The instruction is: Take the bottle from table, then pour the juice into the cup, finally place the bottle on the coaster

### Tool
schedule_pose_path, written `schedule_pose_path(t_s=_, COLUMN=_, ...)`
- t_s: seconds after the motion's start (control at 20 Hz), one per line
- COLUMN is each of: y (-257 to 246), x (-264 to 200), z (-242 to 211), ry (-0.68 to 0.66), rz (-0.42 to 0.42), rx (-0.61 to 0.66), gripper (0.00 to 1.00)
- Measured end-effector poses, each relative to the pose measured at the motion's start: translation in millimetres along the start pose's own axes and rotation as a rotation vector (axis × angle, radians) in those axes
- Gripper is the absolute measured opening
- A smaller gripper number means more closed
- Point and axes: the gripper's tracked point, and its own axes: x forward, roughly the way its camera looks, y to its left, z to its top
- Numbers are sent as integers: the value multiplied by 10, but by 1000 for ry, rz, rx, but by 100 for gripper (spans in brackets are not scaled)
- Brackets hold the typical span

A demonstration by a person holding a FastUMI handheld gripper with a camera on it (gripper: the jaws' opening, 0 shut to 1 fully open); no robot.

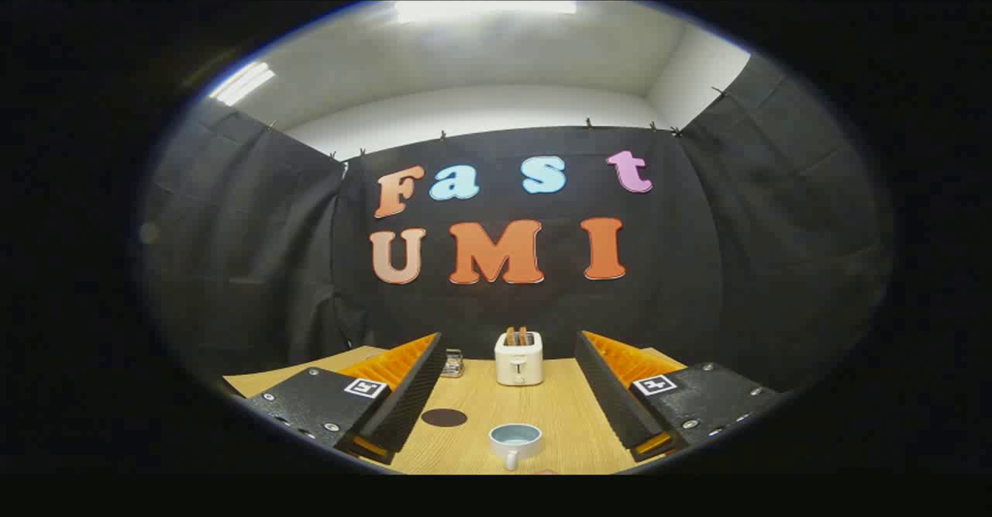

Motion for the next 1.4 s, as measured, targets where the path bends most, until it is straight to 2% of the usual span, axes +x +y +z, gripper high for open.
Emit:
schedule_pose_path(t_s=0.65, y=133, x=326, z=-34, ry=-21, rz=22, rx=2, gripper=99)
schedule_pose_path(t_s=1.1, y=302, x=472, z=-499, ry=37, rz=16, rx=40, gripper=99)
schedule_pose_path(t_s=1.4, y=683, x=443, z=-781, ry=71, rz=77, rx=37, gripper=99)
